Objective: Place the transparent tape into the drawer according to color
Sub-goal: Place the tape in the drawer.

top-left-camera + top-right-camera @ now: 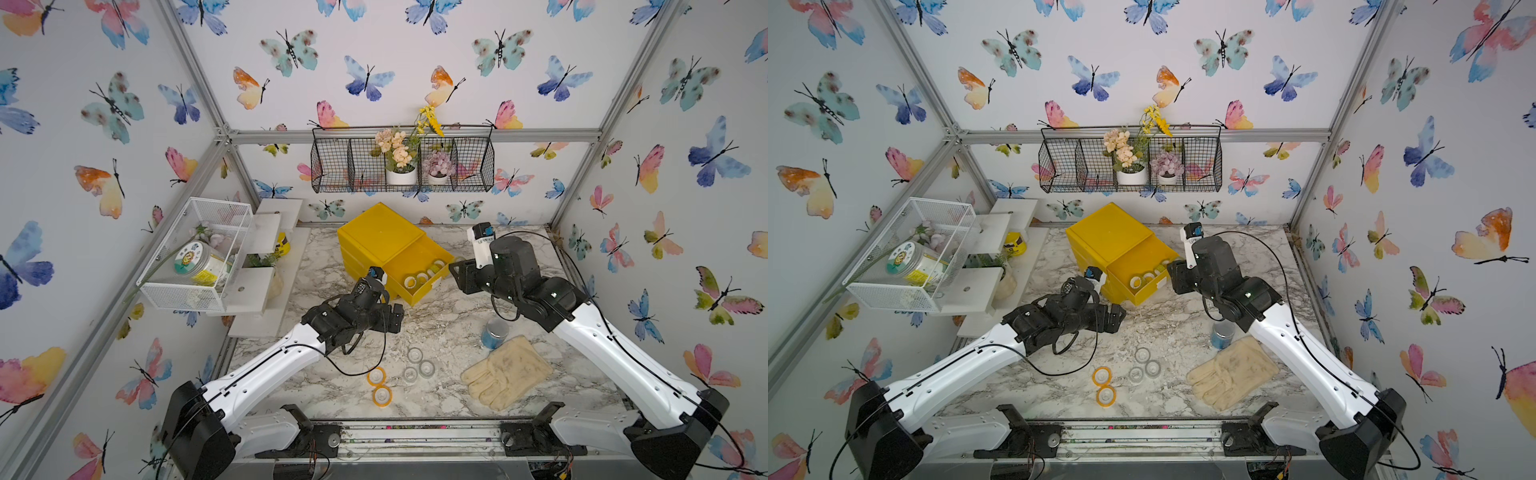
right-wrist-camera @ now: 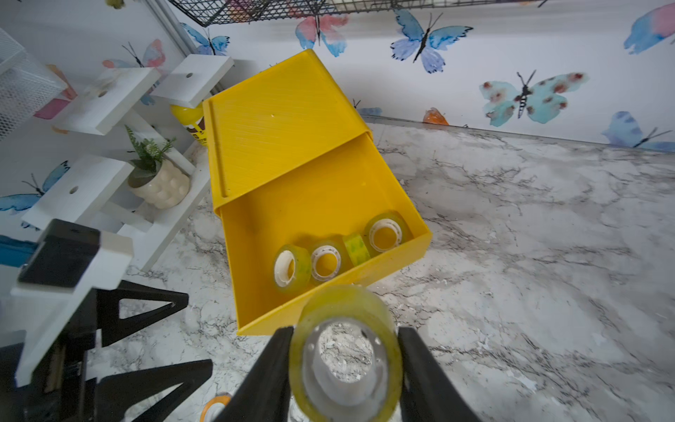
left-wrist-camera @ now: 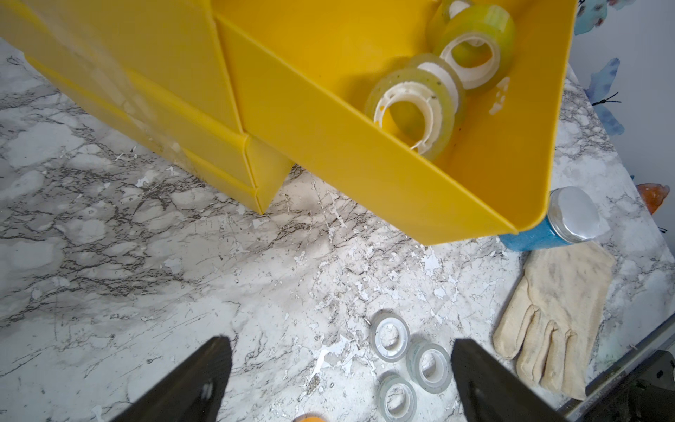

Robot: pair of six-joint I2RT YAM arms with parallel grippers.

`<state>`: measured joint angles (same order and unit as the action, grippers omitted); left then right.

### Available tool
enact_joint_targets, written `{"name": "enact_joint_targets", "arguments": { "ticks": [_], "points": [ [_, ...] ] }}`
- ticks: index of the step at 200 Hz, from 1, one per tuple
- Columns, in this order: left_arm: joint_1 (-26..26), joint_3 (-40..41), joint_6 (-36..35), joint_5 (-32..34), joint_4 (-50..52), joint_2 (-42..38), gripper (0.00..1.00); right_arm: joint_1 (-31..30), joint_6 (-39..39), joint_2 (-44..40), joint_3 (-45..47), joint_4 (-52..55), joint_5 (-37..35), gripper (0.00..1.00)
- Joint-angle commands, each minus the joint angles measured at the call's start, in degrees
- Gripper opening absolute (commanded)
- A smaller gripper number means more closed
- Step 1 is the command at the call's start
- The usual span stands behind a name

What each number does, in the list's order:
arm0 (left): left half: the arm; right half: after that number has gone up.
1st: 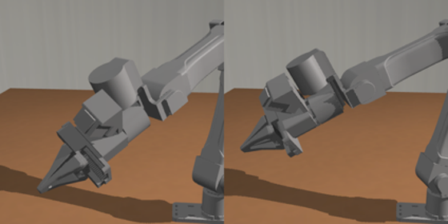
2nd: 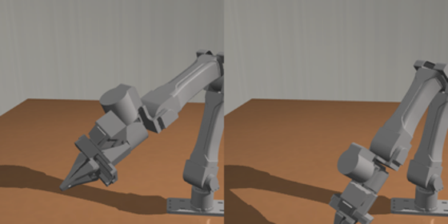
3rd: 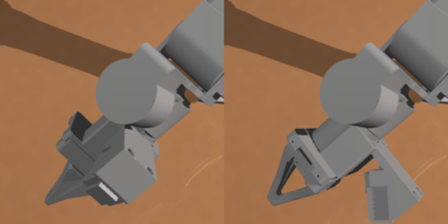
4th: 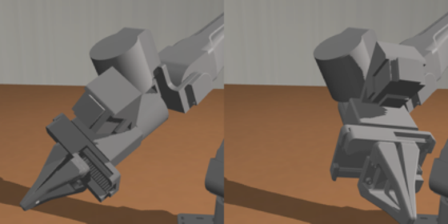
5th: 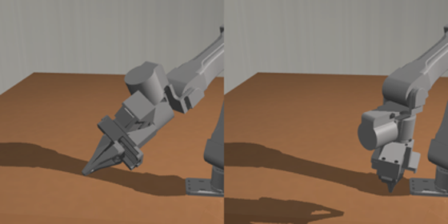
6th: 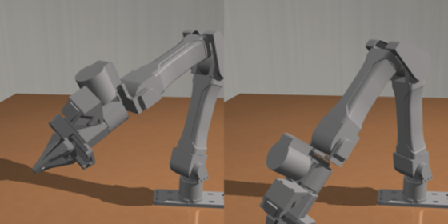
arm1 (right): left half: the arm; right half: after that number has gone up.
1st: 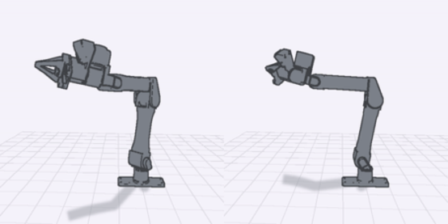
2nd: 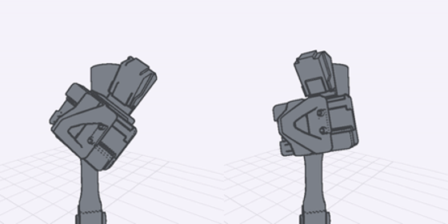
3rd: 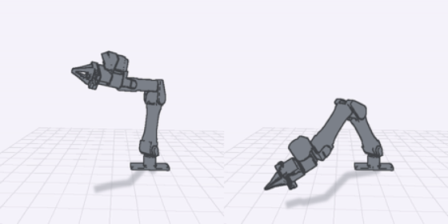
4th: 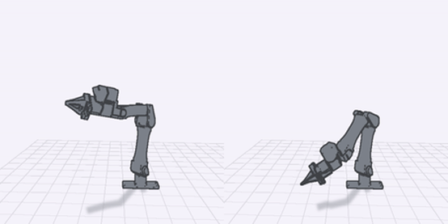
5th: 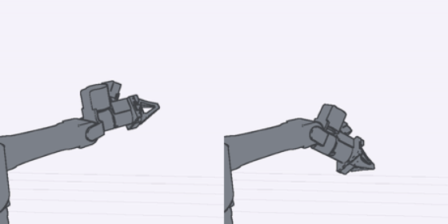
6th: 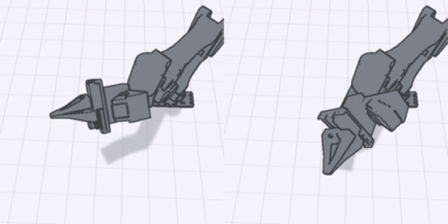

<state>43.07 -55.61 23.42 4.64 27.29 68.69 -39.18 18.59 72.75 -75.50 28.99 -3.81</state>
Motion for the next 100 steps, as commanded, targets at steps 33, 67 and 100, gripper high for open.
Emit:
{"name": "enact_joint_targets", "arguments": {
  "ticks": [33,67,100],
  "points": [
    [-0.4,-0.7,0.4,2.3,1.7,-2.2,0.99,0.2,-3.3,12.1,-6.7,-3.4,6.6,0.43],
    [-0.5,-0.9,0.7,3.5,2.2,-3.5,0.99,0.2,-3.2,17.8,-10.5,-3.2,4.0,0.43],
    [-1.4,-0.6,1.0,4.7,2.2,-4.7,0.99,0.2,-3.8,23.7,-15.3,-0.1,-0.5,0.43]
  ]
}}
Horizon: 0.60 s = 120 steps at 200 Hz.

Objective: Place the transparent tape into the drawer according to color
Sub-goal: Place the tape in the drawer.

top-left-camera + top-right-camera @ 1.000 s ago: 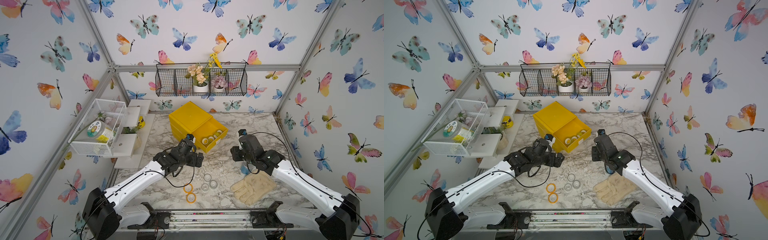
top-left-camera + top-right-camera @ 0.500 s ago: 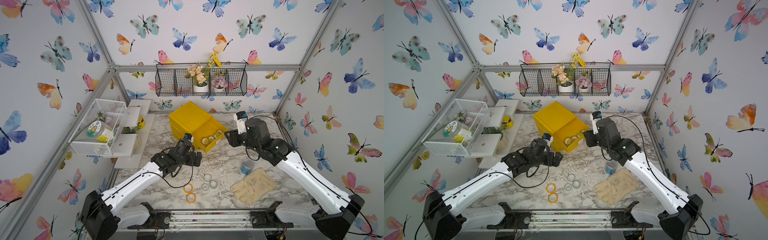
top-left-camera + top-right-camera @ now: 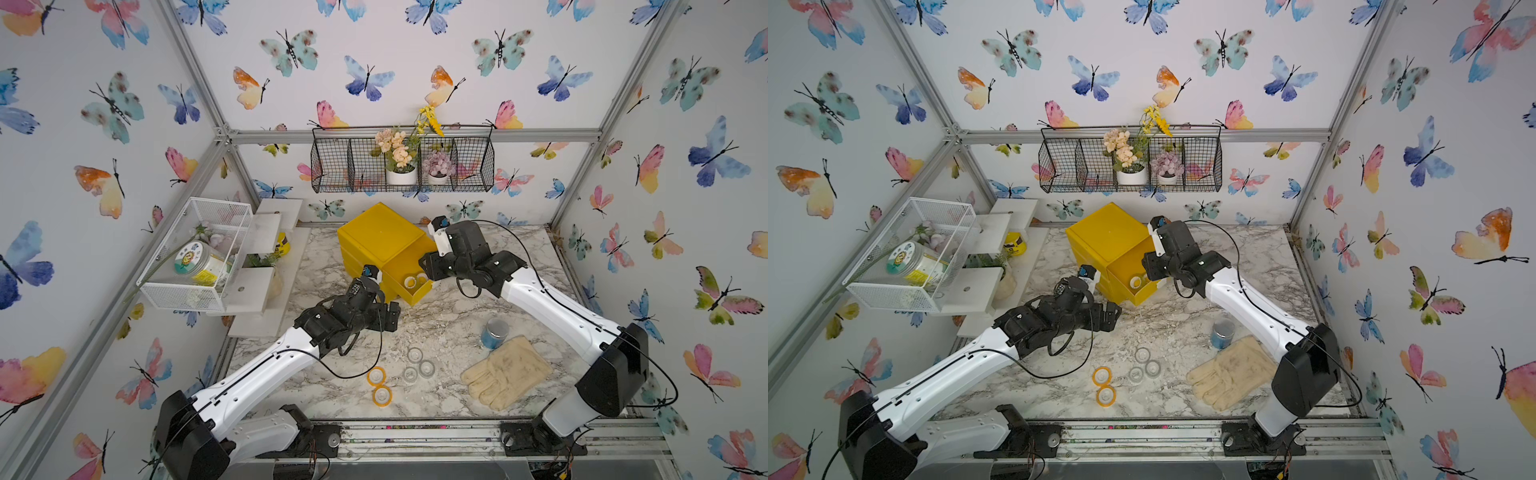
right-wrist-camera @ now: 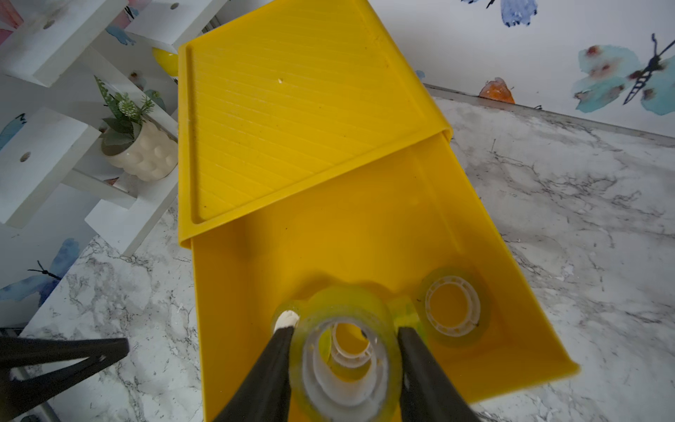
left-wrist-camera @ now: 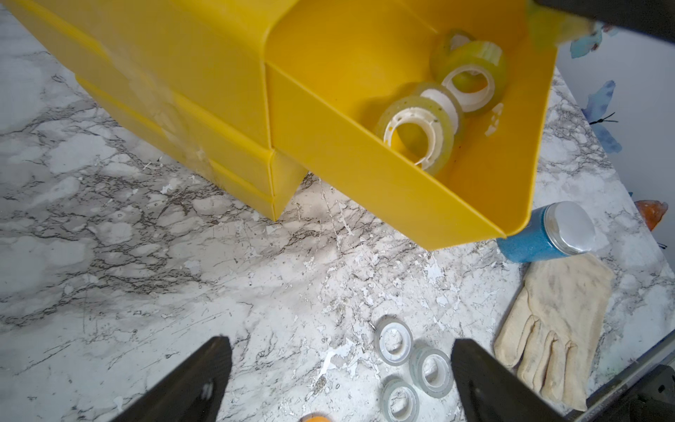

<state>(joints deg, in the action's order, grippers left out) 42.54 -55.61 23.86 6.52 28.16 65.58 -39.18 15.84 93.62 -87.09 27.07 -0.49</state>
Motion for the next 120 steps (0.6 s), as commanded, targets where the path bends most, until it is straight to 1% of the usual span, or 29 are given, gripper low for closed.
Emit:
{"name": "enact_joint_targets", "arguments": {
  "ticks": [1,43,64,82,100,120],
  "points": [
    [-1.0,-0.6,0.6,2.8,1.3,-1.6,0.99,0.2,-1.1,3.0,-3.8,1.9,-4.0,0.43],
    [-2.0,-1.8,0.4,3.4,1.5,-1.4,0.99,0.1,-1.7,8.8,-8.1,3.9,-9.9,0.44],
    [-2.8,-2.9,0.2,3.8,2.1,-0.7,0.99,0.2,-1.9,11.2,-10.1,3.9,-11.2,0.45],
    [-4.4,-3.6,0.4,3.2,2.2,-0.5,0.99,0.2,-2.1,13.6,-12.4,4.5,-12.2,0.46],
    [-6.6,-4.2,0.7,1.2,2.1,-0.5,0.98,0.2,-2.2,15.5,-14.6,5.4,-12.6,0.51],
    [-8.6,-4.7,0.8,-1.2,1.5,-0.5,0.99,0.2,-2.2,15.7,-14.9,5.0,-12.4,0.57]
  ]
}}
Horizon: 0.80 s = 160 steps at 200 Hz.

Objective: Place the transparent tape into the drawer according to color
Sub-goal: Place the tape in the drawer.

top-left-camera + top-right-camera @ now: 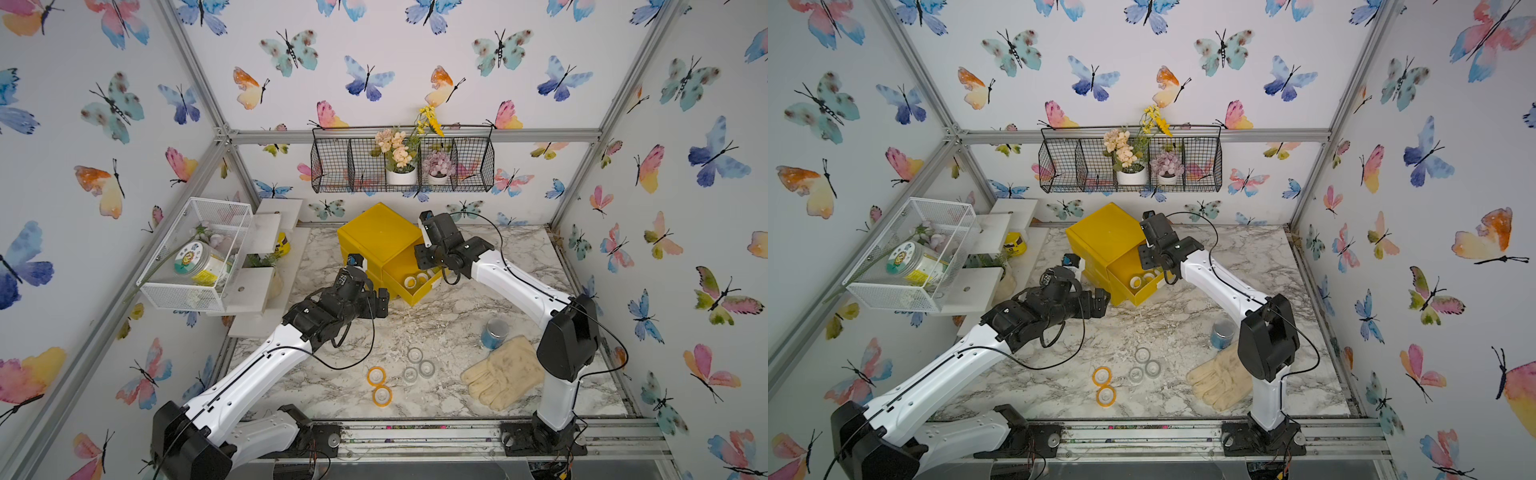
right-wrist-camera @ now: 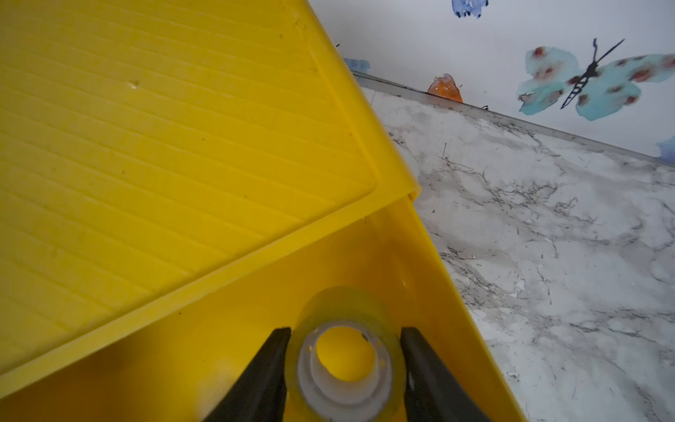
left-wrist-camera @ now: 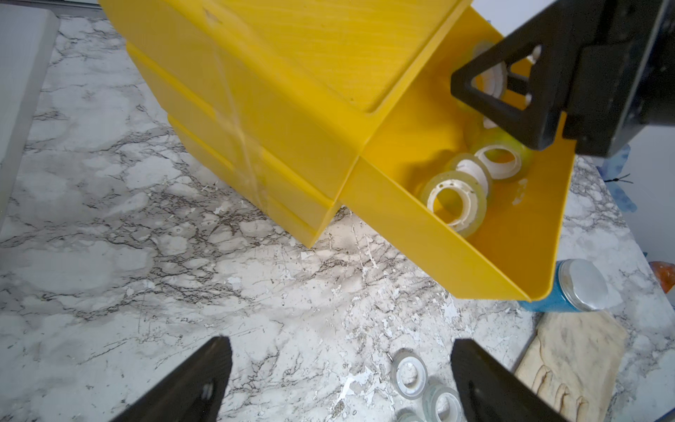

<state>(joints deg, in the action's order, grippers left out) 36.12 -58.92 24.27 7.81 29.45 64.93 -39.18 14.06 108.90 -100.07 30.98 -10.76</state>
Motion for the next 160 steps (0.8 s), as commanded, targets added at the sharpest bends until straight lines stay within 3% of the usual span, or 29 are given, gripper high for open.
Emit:
{"name": "enact_joint_targets", "arguments": {
  "ticks": [1,40,64,125,160],
  "points": [
    [-2.2,-1.4,0.4,-2.6,0.1,0.1,0.99,0.2,-0.4,0.4,-1.9,1.0,-2.1,0.57],
    [-4.0,-3.9,0.7,-3.1,-0.1,1.5,0.99,0.2,0.0,-2.2,-2.1,0.5,-1.1,0.61],
    [-5.4,-5.7,1.3,-4.1,-1.0,2.5,0.99,0.2,0.9,-8.1,2.1,-2.0,0.7,0.61],
    [-7.6,-11.0,1.8,-4.2,-3.8,5.8,0.99,0.1,6.9,-29.4,25.2,-7.3,4.2,0.54],
    [-7.8,-12.8,2.4,-2.4,-4.5,8.6,0.99,0.2,10.1,-36.9,35.1,-6.5,4.8,0.49]
  ]
}}
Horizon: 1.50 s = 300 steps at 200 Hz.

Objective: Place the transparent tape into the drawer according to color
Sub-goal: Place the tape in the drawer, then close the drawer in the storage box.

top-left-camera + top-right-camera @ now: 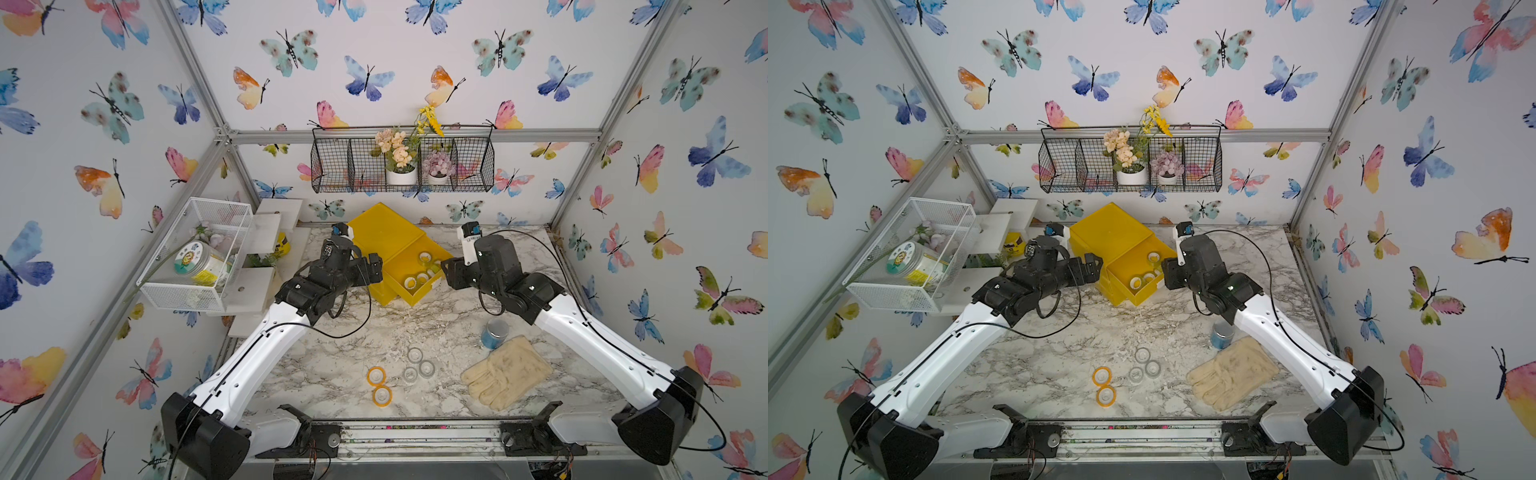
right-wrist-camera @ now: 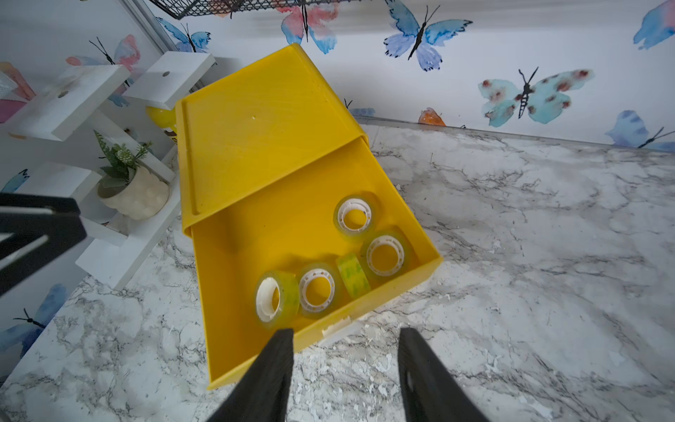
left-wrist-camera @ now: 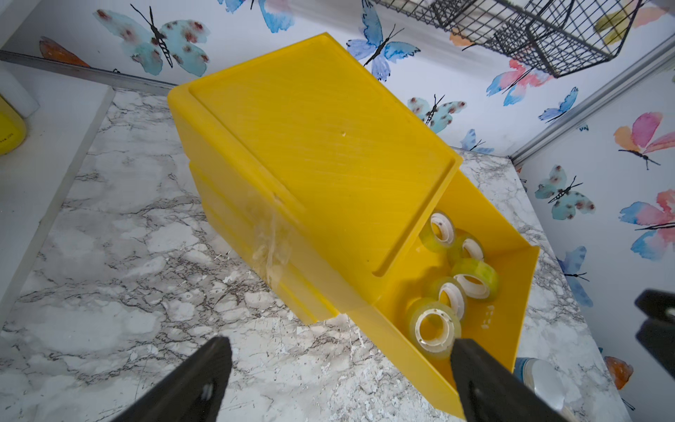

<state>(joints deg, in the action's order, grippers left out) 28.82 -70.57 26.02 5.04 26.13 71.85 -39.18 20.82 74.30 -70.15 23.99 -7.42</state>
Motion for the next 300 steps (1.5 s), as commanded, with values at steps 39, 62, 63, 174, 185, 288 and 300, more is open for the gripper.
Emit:
{"name": "enact_joint_targets", "arguments": {
  "ticks": [39,62,63,174,185,288,300],
  "points": [
    [-1.0,-1.1,1.0,3.0,-2.4,5.0,0.99,0.2,4.6,0.1,10.0,-4.7,5.3,0.48],
    [-1.9,-0.3,1.8,3.4,-2.5,6.9,0.99,0.1,4.3,4.7,9.0,-9.4,6.7,0.48],
    [-2.0,-0.3,1.8,3.4,-2.5,7.0,0.99,0.2,4.3,4.9,8.9,-9.6,6.8,0.48],
    [-4.8,3.0,3.8,0.9,-3.0,9.3,0.99,0.2,0.3,19.7,-1.7,-20.5,10.5,0.48],
    [-4.8,2.8,3.7,0.3,-2.4,9.5,0.99,0.2,0.3,21.0,-2.6,-22.1,11.0,0.48],
    [-4.8,4.6,3.2,-1.9,-1.4,8.5,0.99,0.2,0.9,31.5,-9.5,-32.0,17.1,0.48],
    [-4.8,4.9,3.1,-2.1,-1.4,8.2,0.99,0.2,1.3,31.9,-9.4,-32.7,17.6,0.48]
  ]
}}
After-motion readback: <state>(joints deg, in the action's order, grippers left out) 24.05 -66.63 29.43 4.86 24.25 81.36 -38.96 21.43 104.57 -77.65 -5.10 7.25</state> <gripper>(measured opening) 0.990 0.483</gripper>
